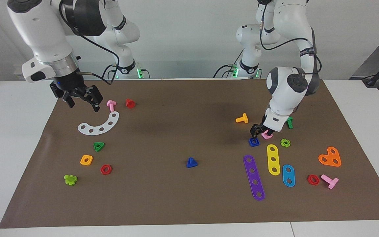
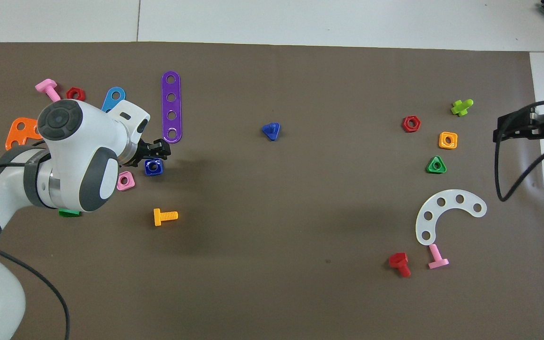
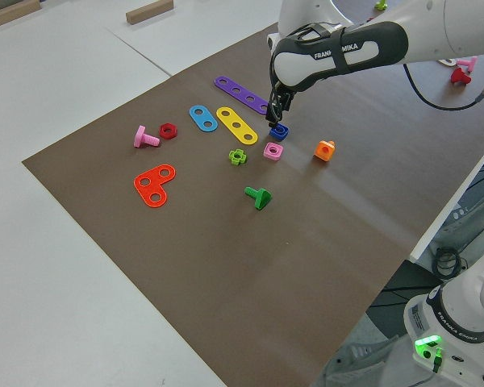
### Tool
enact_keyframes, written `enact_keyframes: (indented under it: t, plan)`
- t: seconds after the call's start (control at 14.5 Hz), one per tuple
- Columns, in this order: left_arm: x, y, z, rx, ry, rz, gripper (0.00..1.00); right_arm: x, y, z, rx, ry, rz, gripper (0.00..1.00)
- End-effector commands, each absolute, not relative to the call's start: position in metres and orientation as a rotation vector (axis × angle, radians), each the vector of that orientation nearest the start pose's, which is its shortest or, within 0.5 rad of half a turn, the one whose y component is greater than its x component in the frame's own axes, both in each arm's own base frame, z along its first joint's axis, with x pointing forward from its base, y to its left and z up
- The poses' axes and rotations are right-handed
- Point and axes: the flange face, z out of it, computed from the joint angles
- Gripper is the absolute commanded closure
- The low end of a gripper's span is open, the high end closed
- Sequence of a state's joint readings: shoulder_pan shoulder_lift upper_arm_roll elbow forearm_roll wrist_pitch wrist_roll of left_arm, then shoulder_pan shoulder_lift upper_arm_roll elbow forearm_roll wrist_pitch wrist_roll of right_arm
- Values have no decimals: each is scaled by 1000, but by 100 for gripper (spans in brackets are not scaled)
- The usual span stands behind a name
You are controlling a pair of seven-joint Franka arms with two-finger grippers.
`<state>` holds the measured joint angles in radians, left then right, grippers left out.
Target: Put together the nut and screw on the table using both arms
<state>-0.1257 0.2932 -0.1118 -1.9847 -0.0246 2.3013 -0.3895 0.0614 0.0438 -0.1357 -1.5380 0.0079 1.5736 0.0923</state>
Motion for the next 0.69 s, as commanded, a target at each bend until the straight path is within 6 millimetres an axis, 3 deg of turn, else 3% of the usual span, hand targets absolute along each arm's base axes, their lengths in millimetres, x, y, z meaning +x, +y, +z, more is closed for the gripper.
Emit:
enact_keyframes:
  t: [0.0, 0.28, 0.62]
  plan:
    - [588, -141, 312, -3168, -277, -36, 20, 537, -52, 619, -3109, 196, 18, 0]
    - [581, -139, 301, -3145, -241, -26, 23, 543, -38, 636, -3167, 186, -4, 0]
    - [576, -136, 294, -3138, -244, -2, 27, 541, -35, 629, -3148, 208, 17, 0]
